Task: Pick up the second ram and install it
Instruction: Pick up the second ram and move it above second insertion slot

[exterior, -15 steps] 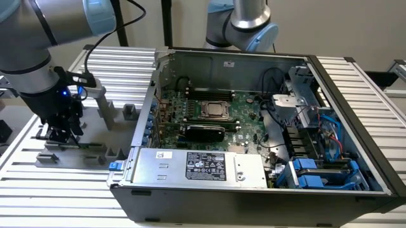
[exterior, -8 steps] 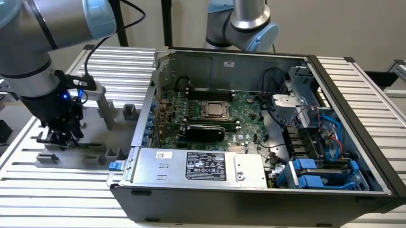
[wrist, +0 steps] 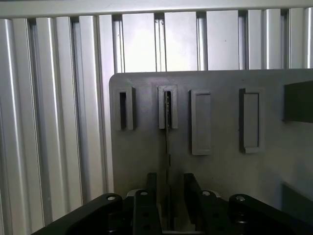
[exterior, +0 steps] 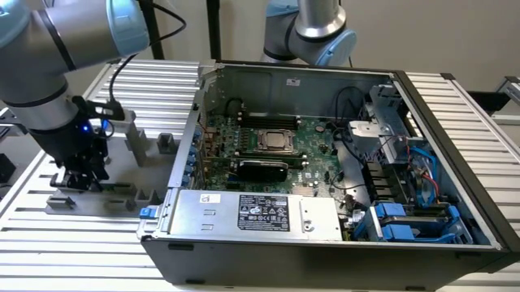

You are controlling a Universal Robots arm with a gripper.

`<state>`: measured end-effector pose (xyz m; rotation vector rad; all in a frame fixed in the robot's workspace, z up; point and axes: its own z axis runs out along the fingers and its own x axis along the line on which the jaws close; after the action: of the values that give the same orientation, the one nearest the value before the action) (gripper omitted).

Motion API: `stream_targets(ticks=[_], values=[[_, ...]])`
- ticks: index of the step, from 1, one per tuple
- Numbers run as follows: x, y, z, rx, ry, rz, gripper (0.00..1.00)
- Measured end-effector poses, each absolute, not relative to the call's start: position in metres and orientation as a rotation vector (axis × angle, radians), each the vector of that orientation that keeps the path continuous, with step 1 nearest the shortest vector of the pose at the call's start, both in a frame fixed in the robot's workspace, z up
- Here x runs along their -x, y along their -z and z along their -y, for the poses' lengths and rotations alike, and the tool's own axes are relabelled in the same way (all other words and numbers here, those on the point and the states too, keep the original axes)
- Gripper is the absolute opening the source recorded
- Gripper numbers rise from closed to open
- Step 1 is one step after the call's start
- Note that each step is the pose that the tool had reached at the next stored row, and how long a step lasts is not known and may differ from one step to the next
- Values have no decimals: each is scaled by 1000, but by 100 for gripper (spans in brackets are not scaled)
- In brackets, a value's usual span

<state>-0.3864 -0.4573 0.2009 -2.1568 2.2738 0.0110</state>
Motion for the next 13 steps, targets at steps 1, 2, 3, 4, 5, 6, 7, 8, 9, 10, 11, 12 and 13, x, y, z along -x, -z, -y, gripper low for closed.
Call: stream_targets(ticks=[1, 2, 3, 4, 5, 6, 7, 8, 9, 10, 11, 12, 13], values=[[387, -200, 457, 2159, -11, -2272, 100], [387, -200, 457, 2161, -11, -2270, 100], [387, -199, 457, 2167, -11, -2264, 100], [387, -199, 457, 2172, -11, -2259, 100], [388, -199, 457, 2179, -11, -2252, 100], [388, -198, 457, 2185, -11, -2246, 100], [388, -198, 457, 2191, -11, -2241, 100], [388, -198, 457, 2196, -11, -2236, 100], [388, -198, 457, 2198, -11, -2234, 100], [388, -198, 457, 2199, -11, -2234, 100], [388, -198, 457, 2199, -11, -2234, 100], [388, -198, 457, 2199, -11, -2233, 100], [388, -198, 457, 2199, -11, -2233, 100]])
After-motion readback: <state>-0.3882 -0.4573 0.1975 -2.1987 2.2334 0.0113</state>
